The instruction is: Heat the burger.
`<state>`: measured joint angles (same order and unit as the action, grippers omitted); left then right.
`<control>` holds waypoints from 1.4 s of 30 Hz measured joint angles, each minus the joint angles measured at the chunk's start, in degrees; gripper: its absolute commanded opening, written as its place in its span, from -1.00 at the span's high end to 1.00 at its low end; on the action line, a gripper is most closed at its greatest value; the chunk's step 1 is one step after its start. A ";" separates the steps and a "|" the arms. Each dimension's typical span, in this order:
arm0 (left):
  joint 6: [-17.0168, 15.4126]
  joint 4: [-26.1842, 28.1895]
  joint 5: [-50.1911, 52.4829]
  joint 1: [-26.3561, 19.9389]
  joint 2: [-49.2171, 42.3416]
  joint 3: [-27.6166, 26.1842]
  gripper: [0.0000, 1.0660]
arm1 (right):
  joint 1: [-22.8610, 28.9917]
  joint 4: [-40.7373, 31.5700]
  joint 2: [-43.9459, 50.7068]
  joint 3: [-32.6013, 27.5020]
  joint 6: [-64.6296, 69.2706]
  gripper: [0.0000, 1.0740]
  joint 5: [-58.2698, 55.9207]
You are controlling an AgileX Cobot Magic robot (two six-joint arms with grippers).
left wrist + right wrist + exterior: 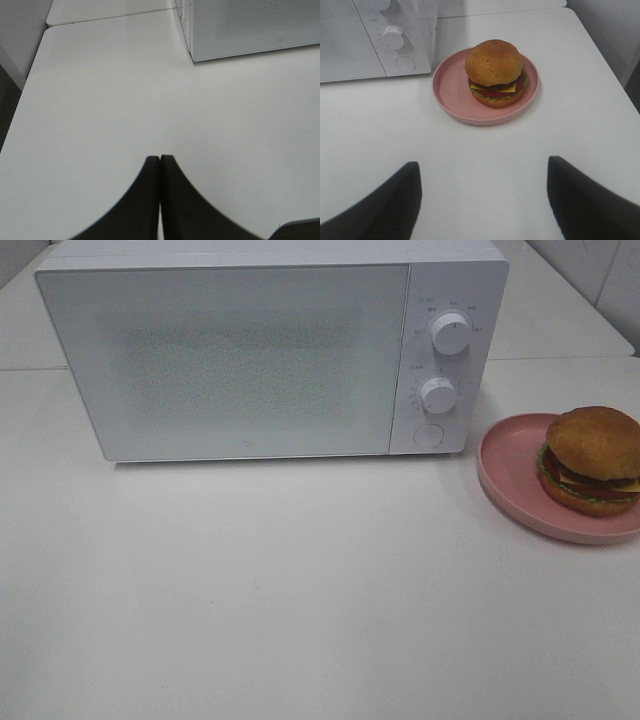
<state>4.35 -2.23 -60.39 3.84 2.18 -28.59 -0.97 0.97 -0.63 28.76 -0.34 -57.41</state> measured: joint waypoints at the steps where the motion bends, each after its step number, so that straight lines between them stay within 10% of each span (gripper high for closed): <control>1: 0.00 0.00 0.00 0.00 0.00 0.00 0.99 | 0.00 0.00 0.46 0.00 0.00 -0.26 0.06; 42: 0.06 0.06 0.06 -8.02 -2.46 0.00 0.99 | 0.00 0.00 0.86 0.00 0.00 -0.26 0.00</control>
<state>4.41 -2.18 -60.33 -4.18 -0.29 -28.59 -0.97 0.97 0.23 28.76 -0.34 -57.41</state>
